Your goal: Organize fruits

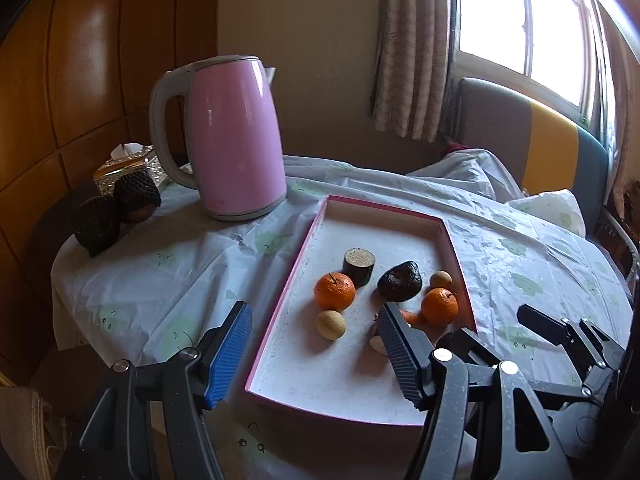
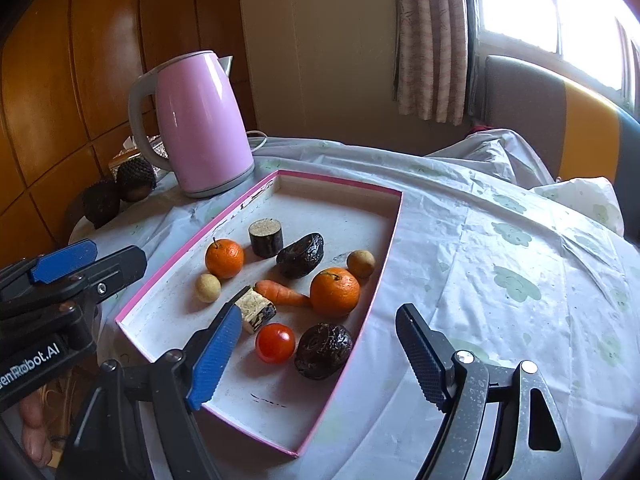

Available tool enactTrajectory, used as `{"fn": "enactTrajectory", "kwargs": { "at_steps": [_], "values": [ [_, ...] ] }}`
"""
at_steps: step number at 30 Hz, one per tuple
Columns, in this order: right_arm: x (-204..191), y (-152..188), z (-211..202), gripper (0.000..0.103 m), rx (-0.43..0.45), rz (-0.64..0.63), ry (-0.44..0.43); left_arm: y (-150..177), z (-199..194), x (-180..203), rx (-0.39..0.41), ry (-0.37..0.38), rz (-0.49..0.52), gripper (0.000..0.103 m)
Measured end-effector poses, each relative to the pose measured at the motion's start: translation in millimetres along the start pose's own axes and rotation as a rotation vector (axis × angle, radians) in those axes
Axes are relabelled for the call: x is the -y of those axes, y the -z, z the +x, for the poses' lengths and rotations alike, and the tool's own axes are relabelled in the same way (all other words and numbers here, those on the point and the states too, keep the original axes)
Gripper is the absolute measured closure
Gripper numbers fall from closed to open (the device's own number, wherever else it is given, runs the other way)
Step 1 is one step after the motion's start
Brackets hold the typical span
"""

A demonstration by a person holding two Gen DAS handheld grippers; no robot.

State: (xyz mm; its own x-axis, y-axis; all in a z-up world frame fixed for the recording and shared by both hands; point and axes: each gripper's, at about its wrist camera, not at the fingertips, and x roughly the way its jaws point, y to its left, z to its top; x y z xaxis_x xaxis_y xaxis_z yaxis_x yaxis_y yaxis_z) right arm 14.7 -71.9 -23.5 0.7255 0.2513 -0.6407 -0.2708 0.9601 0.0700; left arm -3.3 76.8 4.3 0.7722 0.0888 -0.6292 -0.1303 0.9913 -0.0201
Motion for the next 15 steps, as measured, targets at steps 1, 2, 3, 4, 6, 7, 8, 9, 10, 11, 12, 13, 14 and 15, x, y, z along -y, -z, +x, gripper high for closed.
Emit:
{"fn": "enactTrajectory", "kwargs": {
  "at_steps": [1, 2, 3, 4, 6, 7, 8, 9, 10, 11, 12, 13, 14, 15],
  "values": [
    [0.6, 0.7, -1.1, 0.023, 0.003, 0.001, 0.0, 0.1, 0.0, 1.2, -0.002, -0.02, -0.004, 0.026],
    [0.7, 0.9, -1.7, 0.023, 0.004, 0.001, 0.002, 0.1, -0.3, 2.0, -0.002, -0.035, -0.003, 0.025],
    [0.6, 1.3, -2.2, 0.023, 0.006, 0.001, 0.003, 0.5, -0.8, 2.7, 0.003, -0.046, 0.002, 0.025],
    [0.9, 1.6, -2.5, 0.023, 0.006, 0.0, 0.004, 1.1, -1.3, 3.0, 0.009, -0.058, 0.007, 0.025],
    [1.3, 1.9, -2.9, 0.023, 0.006, 0.001, 0.003, 1.9, -2.7, 3.3, 0.019, -0.087, 0.013, 0.025],
    [1.4, 2.1, -3.2, 0.023, 0.007, 0.001, 0.003, 2.2, -3.5, 2.8, 0.023, -0.093, 0.011, 0.025],
    [1.4, 2.4, -3.5, 0.023, 0.008, 0.0, 0.004, 2.3, -4.1, 2.3, 0.025, -0.094, 0.009, 0.025],
    [1.5, 2.4, -3.5, 0.023, 0.008, 0.0, 0.005, 2.2, -4.0, 1.4, 0.025, -0.095, 0.008, 0.025],
    [1.2, 2.7, -3.7, 0.023, 0.008, 0.001, 0.005, 2.2, -4.1, 0.7, 0.025, -0.096, 0.006, 0.025],
    [1.6, 2.8, -4.1, 0.023, 0.009, 0.003, 0.004, 2.3, -4.4, 0.5, 0.026, -0.096, 0.007, 0.025],
    [1.8, 3.0, -4.4, 0.023, 0.01, 0.003, 0.004, 2.3, -4.7, 0.6, 0.026, -0.098, 0.008, 0.025],
    [1.9, 3.1, -4.8, 0.023, 0.012, 0.003, 0.005, 2.5, -5.1, 1.0, 0.027, -0.1, 0.009, 0.025],
    [1.8, 3.1, -5.1, 0.022, 0.014, 0.001, 0.007, 2.5, -5.5, 1.3, 0.029, -0.097, 0.011, 0.025],
    [1.9, 3.0, -5.2, 0.022, 0.015, 0.0, 0.008, 2.5, -5.9, 1.2, 0.03, -0.096, 0.011, 0.025]
  ]
}}
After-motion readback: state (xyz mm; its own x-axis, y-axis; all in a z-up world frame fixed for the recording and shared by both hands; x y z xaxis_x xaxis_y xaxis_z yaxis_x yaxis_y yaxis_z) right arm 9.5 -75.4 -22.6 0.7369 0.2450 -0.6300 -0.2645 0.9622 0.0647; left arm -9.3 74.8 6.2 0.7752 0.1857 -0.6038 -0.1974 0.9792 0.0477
